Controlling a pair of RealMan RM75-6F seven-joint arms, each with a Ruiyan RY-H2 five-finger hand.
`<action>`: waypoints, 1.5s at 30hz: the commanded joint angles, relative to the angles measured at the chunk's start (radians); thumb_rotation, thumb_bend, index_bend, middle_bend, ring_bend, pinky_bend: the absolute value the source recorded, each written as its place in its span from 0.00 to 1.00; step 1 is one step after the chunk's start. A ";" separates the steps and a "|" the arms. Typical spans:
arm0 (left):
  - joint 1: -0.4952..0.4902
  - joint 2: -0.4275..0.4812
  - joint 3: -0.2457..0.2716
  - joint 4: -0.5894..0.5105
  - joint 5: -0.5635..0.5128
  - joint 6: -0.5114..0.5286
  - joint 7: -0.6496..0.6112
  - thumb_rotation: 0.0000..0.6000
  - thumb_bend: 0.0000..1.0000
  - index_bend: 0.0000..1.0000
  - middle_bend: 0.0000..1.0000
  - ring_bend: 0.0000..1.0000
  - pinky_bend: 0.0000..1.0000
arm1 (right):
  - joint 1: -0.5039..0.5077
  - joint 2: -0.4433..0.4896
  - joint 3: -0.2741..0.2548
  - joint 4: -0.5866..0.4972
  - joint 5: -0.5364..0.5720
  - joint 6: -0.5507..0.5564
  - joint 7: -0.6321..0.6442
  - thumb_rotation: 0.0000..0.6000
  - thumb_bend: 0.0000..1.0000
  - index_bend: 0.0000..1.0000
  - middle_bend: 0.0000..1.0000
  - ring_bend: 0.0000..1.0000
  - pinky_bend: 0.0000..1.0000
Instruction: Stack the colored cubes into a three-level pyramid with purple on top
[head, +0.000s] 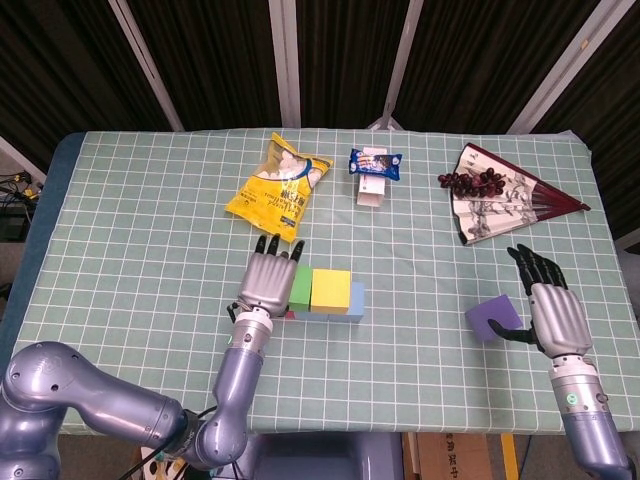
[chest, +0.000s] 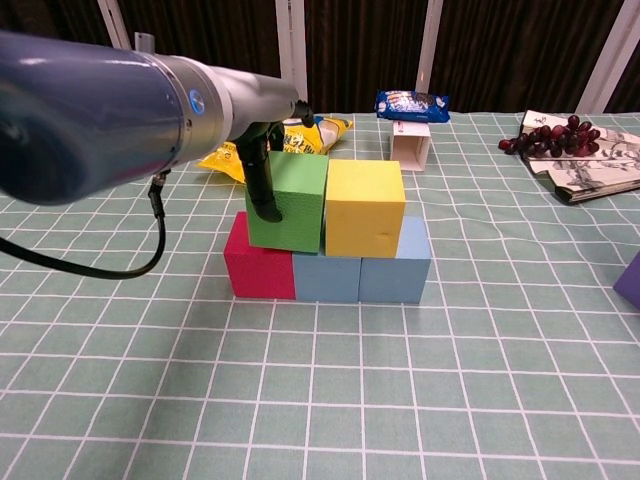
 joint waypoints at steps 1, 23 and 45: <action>-0.002 -0.004 -0.002 0.004 0.001 -0.002 0.000 1.00 0.31 0.00 0.37 0.05 0.03 | 0.000 0.000 0.000 0.000 0.000 0.000 0.000 1.00 0.20 0.00 0.00 0.00 0.00; -0.003 -0.033 0.000 0.019 0.013 0.024 0.012 1.00 0.31 0.00 0.37 0.05 0.03 | -0.001 0.000 0.000 -0.002 -0.001 -0.003 0.002 1.00 0.21 0.00 0.00 0.00 0.00; 0.005 -0.057 -0.007 0.028 0.034 0.052 0.024 1.00 0.31 0.00 0.38 0.05 0.03 | -0.002 0.001 0.000 -0.002 -0.002 -0.005 0.004 1.00 0.20 0.00 0.00 0.00 0.00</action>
